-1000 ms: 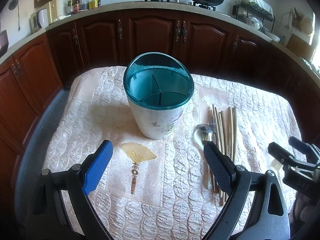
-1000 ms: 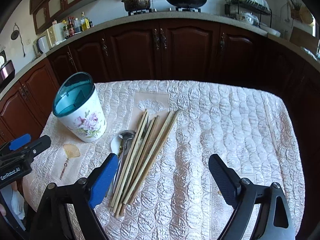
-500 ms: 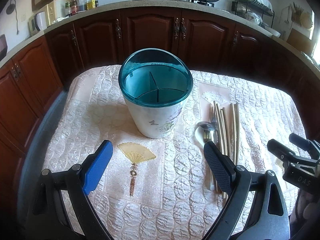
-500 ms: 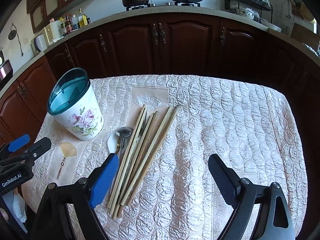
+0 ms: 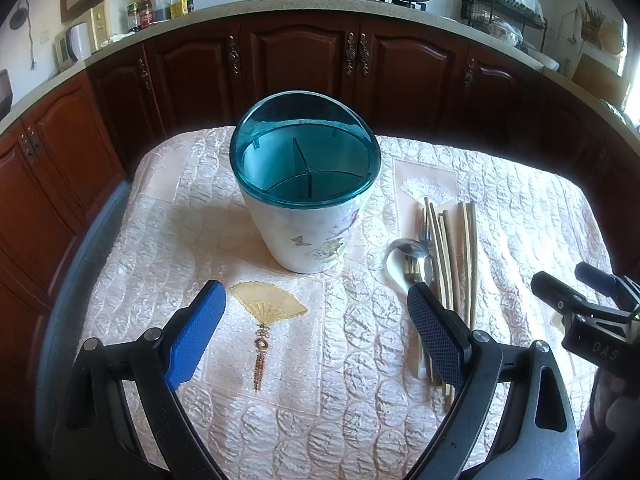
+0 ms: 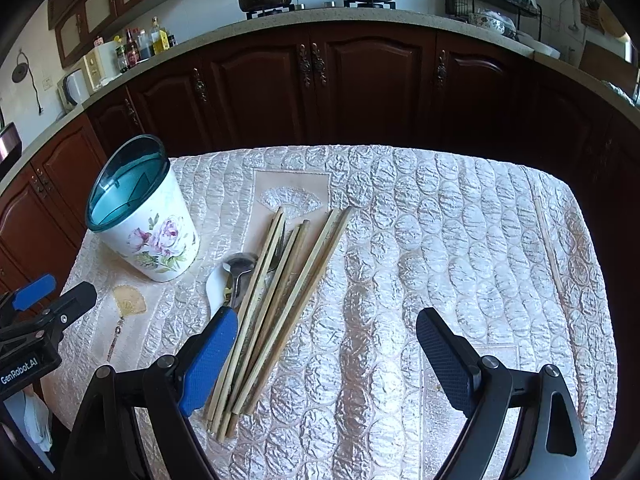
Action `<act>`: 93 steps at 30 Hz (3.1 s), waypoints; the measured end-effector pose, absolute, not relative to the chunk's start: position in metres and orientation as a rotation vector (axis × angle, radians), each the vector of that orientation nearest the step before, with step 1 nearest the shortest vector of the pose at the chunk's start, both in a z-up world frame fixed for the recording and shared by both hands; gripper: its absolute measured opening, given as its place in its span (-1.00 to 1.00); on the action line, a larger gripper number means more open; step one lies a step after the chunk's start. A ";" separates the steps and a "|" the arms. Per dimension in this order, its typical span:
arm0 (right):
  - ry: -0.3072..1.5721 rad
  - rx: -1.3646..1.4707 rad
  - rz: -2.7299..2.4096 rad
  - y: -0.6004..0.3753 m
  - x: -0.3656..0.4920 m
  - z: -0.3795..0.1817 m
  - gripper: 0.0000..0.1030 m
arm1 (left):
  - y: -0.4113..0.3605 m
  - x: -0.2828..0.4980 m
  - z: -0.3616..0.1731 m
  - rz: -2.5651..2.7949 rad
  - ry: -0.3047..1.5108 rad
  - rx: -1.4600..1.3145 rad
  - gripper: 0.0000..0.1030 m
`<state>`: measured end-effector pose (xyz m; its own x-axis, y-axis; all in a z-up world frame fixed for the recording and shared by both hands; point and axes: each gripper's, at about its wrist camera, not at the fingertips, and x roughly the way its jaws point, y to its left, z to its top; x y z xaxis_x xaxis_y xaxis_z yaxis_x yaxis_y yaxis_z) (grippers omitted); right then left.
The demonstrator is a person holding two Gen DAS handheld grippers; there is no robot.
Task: Organize utensils
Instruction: 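Move left gripper to the white ceramic spoon while right gripper approaches a wooden chopstick, then close left gripper on the white spoon while right gripper grasps a wooden chopstick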
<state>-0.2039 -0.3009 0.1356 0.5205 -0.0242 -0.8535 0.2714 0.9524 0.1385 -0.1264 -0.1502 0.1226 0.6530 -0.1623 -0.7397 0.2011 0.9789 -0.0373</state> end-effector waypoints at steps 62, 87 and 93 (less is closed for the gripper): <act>1.199 0.540 0.063 -0.335 -0.201 0.046 -0.78 | -0.146 -0.118 0.058 -0.339 1.036 -0.018 -0.93; 1.194 0.552 0.012 -0.333 -0.187 0.053 -0.44 | -0.108 -0.096 0.047 -0.399 1.106 -0.010 -0.71; 1.195 0.566 0.005 -0.334 -0.185 0.051 -0.43 | -0.113 -0.086 0.036 -0.451 1.144 -0.041 -0.41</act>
